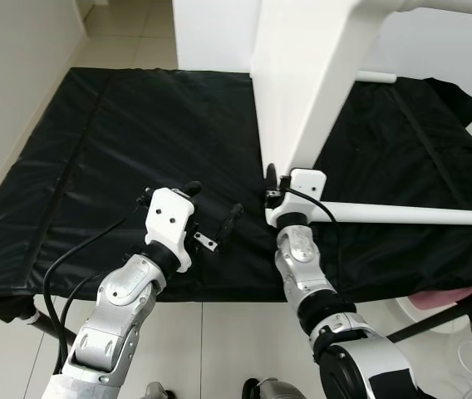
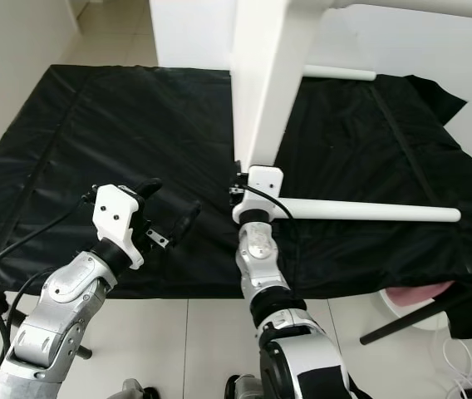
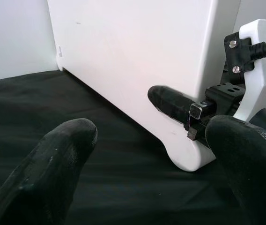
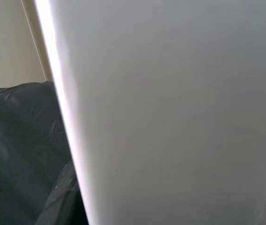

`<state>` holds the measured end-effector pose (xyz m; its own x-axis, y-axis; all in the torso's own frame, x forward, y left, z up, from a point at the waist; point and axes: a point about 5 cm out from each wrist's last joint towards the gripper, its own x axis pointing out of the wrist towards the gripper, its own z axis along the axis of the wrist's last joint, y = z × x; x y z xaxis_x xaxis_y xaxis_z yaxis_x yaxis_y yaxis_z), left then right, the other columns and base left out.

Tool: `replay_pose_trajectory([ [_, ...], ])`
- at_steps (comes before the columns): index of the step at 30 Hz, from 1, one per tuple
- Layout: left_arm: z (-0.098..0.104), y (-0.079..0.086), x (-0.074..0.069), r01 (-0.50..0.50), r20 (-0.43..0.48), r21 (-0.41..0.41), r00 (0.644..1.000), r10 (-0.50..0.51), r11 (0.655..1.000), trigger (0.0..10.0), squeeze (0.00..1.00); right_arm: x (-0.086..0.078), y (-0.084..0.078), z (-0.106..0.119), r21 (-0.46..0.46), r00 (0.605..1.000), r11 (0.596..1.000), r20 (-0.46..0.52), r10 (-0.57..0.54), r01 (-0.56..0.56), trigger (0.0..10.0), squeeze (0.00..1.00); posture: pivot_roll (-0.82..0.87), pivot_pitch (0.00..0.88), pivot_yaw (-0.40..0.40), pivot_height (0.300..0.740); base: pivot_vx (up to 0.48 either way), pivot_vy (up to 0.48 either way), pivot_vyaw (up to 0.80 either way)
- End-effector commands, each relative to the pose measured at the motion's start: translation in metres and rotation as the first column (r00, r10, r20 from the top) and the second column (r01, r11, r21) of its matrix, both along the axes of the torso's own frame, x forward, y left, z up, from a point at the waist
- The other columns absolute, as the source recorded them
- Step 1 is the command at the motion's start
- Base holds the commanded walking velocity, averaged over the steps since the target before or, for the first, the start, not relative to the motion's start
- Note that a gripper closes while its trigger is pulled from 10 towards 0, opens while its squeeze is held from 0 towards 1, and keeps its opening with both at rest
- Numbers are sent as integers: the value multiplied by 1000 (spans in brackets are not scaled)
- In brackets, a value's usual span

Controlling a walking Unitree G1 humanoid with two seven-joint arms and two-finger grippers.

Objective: Building children table

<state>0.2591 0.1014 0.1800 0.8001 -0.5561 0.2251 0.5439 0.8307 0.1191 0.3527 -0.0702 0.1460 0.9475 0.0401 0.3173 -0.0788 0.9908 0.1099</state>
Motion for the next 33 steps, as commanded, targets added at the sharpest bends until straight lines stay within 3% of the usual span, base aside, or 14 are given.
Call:
replay_pose_trajectory([
  [1,2,-2,-1,27,1,4,1000,-27,1000,10000,0,-4,37,13,-17,991,992,53,126,-126,0,0,72,116,12,740,0,0,0],
  [2,2,-2,-1,27,1,4,1000,-27,1000,10000,0,-4,37,13,-17,991,992,53,126,-126,0,0,72,116,12,740,0,0,0],
  [6,0,-3,-1,30,-6,4,1000,-30,1000,10000,0,-14,67,21,-25,973,977,90,214,-212,0,0,64,115,2,740,0,0,0],
  [10,-1,-3,-1,28,-7,2,1000,-28,1000,10000,0,-16,71,21,-22,970,975,93,223,-222,0,0,69,113,-9,740,0,0,0],
  [20,-4,-3,-5,13,-16,-5,1000,-13,1000,10000,0,-29,65,15,-32,964,974,141,227,-225,0,0,68,118,-25,740,0,0,0],
  [24,-4,-4,-6,12,-19,-6,1000,-12,1000,10000,0,-42,61,20,-33,949,970,201,243,-242,0,0,75,115,-26,740,0,0,0],
  [31,-6,-3,-6,15,-26,-3,1000,-15,1000,10000,0,-45,56,27,2,948,971,219,232,-238,0,0,75,104,-18,740,0,0,0],
  [33,-6,-2,-6,17,-26,1,1000,-17,1000,10000,0,-42,56,38,29,945,970,235,227,-240,0,0,77,104,-18,740,0,0,0],
])
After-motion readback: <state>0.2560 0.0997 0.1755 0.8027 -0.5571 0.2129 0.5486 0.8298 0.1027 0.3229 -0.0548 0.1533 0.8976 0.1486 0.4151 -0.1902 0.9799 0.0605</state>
